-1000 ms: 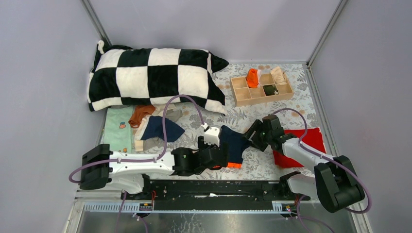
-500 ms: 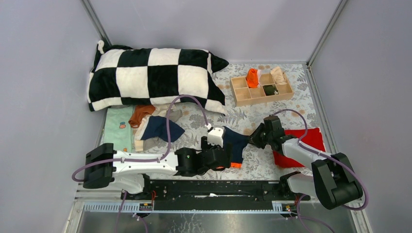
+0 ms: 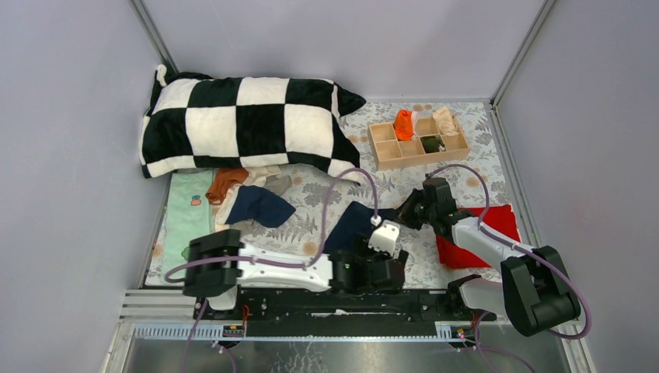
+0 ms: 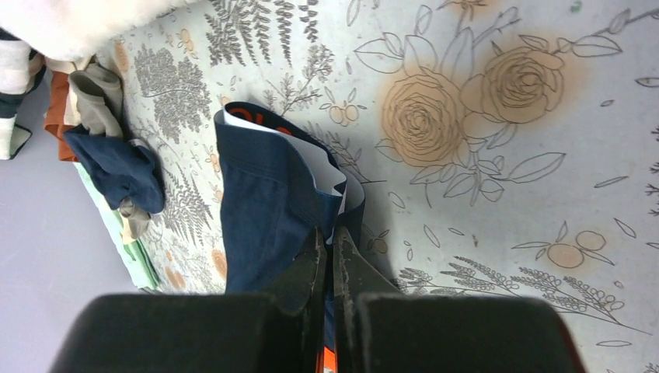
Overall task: Roll the underwear
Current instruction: Fold the underwear at the center of the board.
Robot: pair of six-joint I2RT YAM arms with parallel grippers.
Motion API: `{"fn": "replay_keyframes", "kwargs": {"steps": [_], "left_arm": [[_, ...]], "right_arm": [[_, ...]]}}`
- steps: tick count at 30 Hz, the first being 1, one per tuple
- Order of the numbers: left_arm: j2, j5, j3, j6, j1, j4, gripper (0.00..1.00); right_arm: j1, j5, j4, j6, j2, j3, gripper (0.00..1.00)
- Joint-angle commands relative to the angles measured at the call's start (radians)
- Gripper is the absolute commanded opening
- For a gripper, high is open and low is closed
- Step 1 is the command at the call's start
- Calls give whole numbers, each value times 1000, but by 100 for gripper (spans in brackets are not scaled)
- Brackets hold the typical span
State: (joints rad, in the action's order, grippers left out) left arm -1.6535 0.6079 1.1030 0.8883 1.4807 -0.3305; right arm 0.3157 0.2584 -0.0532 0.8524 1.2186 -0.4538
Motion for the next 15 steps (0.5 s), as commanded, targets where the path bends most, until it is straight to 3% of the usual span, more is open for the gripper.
{"fn": "replay_keyframes", "kwargs": {"steps": [1, 6, 15], "left_arm": [[-157, 78, 99, 48, 22, -129, 92], [-292, 161, 238, 91, 27, -285, 88], [-361, 178, 306, 63, 26, -315, 75]], "right_arm": [[-7, 47, 39, -46, -23, -46, 0], [-6, 60, 35, -40, -27, -41, 0], [-6, 54, 47, -55, -37, -51, 0]]}}
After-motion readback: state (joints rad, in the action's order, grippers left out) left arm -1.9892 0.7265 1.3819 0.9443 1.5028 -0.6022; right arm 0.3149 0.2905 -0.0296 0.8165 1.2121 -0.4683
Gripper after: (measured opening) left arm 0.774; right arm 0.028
